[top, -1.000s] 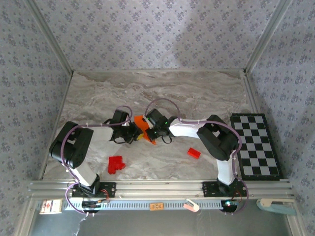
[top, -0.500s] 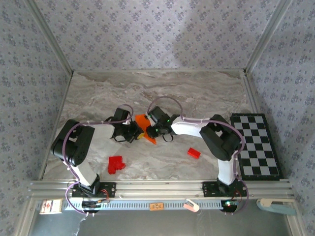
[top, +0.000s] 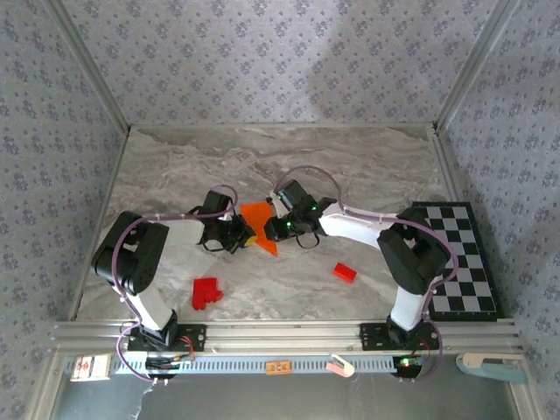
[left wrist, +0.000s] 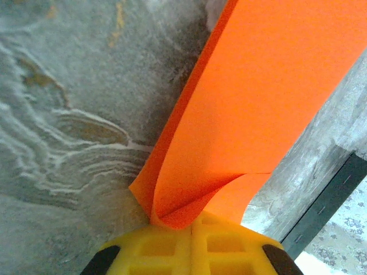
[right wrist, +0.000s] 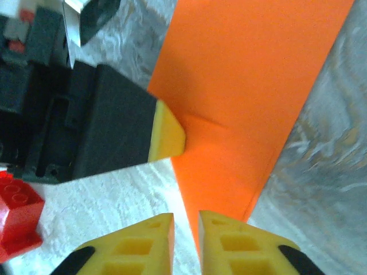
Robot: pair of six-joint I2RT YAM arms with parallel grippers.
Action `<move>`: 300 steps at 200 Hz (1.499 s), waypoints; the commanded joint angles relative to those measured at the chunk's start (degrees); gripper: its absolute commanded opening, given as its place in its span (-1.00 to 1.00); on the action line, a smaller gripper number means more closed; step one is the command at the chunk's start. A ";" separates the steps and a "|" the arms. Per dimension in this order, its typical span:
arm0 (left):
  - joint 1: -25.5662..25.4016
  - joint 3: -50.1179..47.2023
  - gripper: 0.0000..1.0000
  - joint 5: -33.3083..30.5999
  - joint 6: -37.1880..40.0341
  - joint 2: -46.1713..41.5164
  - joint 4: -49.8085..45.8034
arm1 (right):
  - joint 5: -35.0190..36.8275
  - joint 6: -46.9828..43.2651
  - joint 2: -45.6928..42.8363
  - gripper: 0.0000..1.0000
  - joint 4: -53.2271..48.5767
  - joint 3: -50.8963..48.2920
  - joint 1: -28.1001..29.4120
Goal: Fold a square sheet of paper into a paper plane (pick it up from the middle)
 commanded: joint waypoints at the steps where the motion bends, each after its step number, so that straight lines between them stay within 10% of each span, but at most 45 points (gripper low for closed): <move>1: -0.42 -0.50 -0.87 -3.70 1.38 2.29 -6.68 | -5.07 0.79 2.14 -0.68 -1.50 0.26 0.77; 300: 0.10 0.49 -0.97 -9.89 3.03 6.18 -15.00 | -8.04 -0.42 7.28 -0.82 -9.28 -0.88 0.53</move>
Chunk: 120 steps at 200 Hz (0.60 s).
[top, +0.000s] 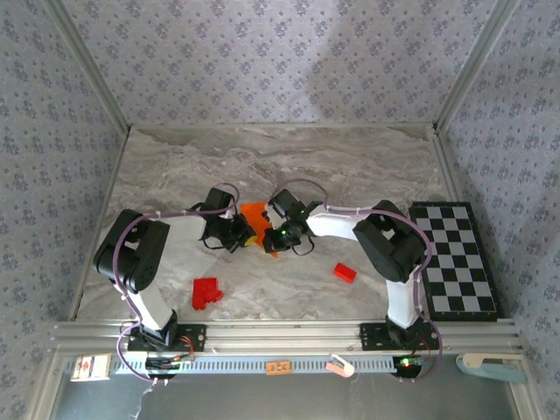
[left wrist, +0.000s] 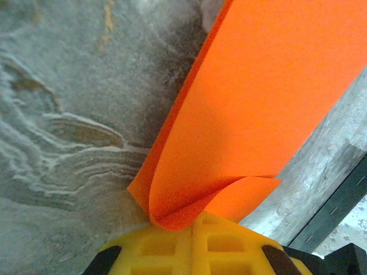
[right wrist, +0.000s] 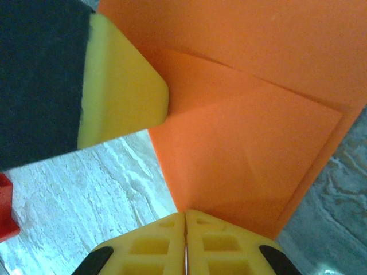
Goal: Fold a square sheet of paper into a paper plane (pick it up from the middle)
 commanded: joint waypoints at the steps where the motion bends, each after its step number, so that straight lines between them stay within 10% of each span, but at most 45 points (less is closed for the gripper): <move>1: 0.14 -2.40 -0.97 -9.24 0.83 4.99 -9.63 | -2.49 -1.56 -1.59 -0.82 -7.16 -2.83 -0.12; 120: 0.05 -0.83 -0.99 -7.42 1.91 3.84 -10.27 | 0.38 -2.18 -12.83 -0.85 -7.31 -7.80 -0.42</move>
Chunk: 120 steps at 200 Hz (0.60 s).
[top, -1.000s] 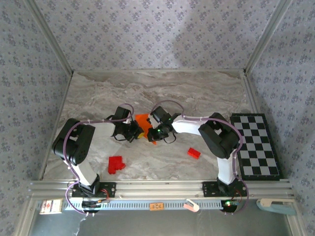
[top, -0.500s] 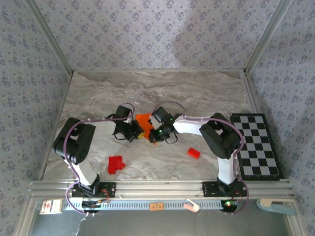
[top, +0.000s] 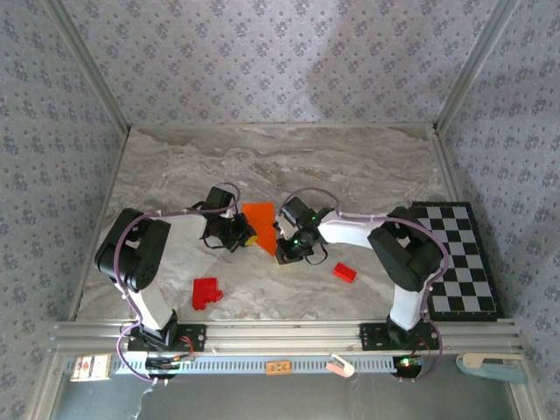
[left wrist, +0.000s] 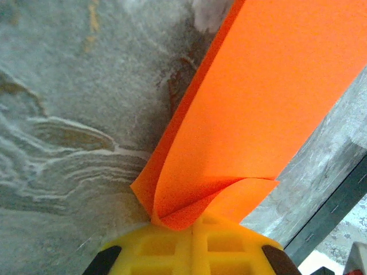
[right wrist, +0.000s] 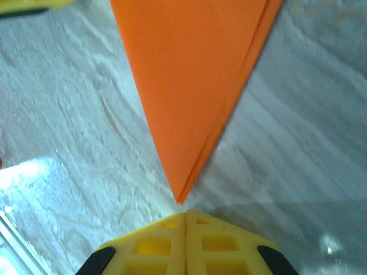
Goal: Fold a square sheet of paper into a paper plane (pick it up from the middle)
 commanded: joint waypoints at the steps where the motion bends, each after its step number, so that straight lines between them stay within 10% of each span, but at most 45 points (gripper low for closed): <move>1: 0.03 -1.76 -0.99 -7.86 1.27 3.21 -9.22 | 1.70 -0.86 -5.18 -0.85 -2.05 0.14 0.11; 120: -0.25 -0.73 -0.95 -4.45 1.31 1.36 -6.28 | 3.30 0.14 6.15 -0.87 0.80 8.82 0.75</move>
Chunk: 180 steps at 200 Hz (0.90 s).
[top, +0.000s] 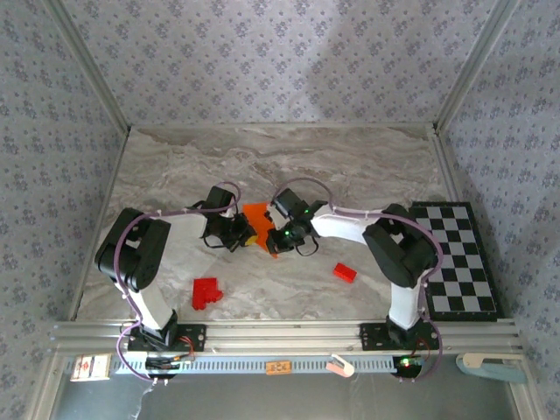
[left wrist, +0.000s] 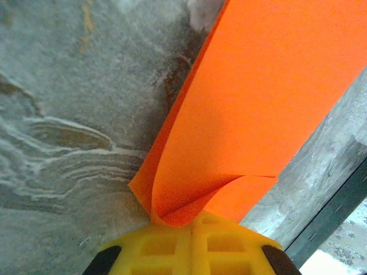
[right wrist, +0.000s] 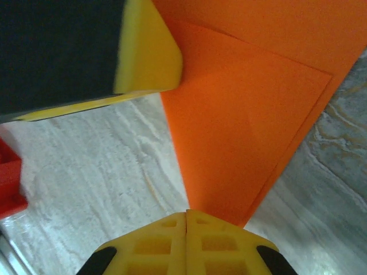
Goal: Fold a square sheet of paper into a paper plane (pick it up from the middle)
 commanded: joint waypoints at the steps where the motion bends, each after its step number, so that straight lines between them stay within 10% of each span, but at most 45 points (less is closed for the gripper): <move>1: -0.21 -1.26 -0.95 -4.39 0.66 1.32 -5.53 | 1.12 0.09 1.77 -0.87 -0.97 1.70 0.17; 67: -0.82 3.87 -0.62 -2.78 16.62 -6.38 -8.32 | 3.93 0.93 5.59 -0.90 -6.58 2.23 0.11; 180: -3.81 1.63 -0.78 2.30 16.98 -1.44 -1.67 | 3.69 2.73 6.34 -0.91 -8.33 4.07 -0.03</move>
